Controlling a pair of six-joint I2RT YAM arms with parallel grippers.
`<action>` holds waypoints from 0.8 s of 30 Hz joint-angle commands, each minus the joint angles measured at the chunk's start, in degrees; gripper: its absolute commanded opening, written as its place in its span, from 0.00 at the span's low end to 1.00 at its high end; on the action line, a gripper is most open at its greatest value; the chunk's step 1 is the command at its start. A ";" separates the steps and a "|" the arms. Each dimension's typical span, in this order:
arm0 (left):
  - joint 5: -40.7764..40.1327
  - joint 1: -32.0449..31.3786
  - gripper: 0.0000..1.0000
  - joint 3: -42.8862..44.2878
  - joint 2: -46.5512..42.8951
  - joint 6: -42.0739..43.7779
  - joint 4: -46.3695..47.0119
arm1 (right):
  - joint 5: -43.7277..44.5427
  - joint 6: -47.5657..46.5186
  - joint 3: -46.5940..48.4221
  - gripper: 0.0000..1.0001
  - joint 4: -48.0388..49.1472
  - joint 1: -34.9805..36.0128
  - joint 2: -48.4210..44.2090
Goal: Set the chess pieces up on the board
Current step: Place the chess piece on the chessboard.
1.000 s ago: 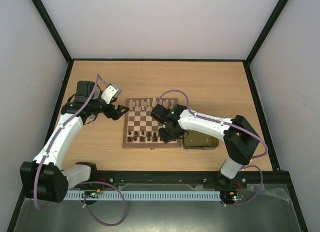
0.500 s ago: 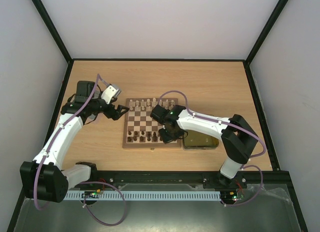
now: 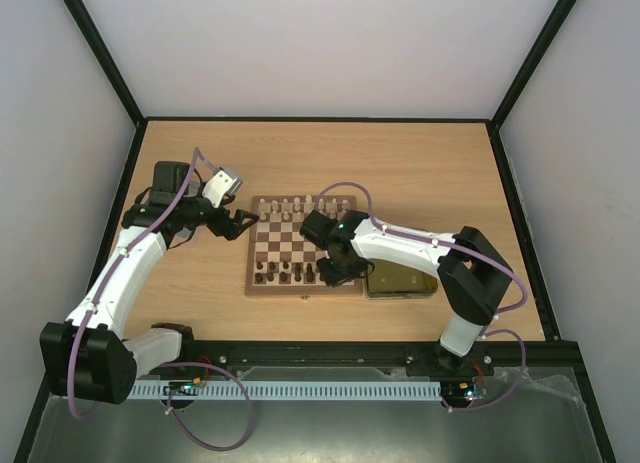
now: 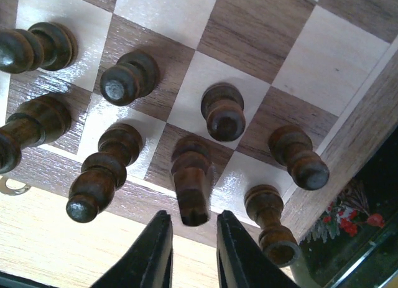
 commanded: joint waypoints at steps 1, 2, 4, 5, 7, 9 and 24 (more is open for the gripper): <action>1.56 0.35 0.93 -0.85 0.20 0.26 0.16 | 0.58 -0.46 -0.42 0.22 -0.25 0.43 0.69; 1.54 0.35 0.93 -0.81 0.20 0.36 0.16 | 0.55 -0.50 -0.21 0.23 -0.31 0.43 0.75; 1.56 0.35 0.93 -0.88 0.28 0.27 0.24 | 0.66 -0.57 0.11 0.24 -0.44 0.38 0.83; 1.56 0.35 0.93 -0.82 0.29 0.25 0.25 | 0.66 -0.59 0.29 0.24 -0.50 0.40 0.86; 1.54 0.35 0.93 -0.89 0.38 0.34 0.26 | 0.66 -0.59 0.47 0.24 -0.51 0.41 0.96; 1.53 0.35 0.93 -0.92 0.37 0.25 0.25 | 0.59 -0.61 0.81 0.24 -0.72 0.43 0.97; 1.81 0.35 0.93 -0.82 1.00 0.32 -0.10 | 3.44 -0.59 5.87 0.24 -4.91 0.38 -0.58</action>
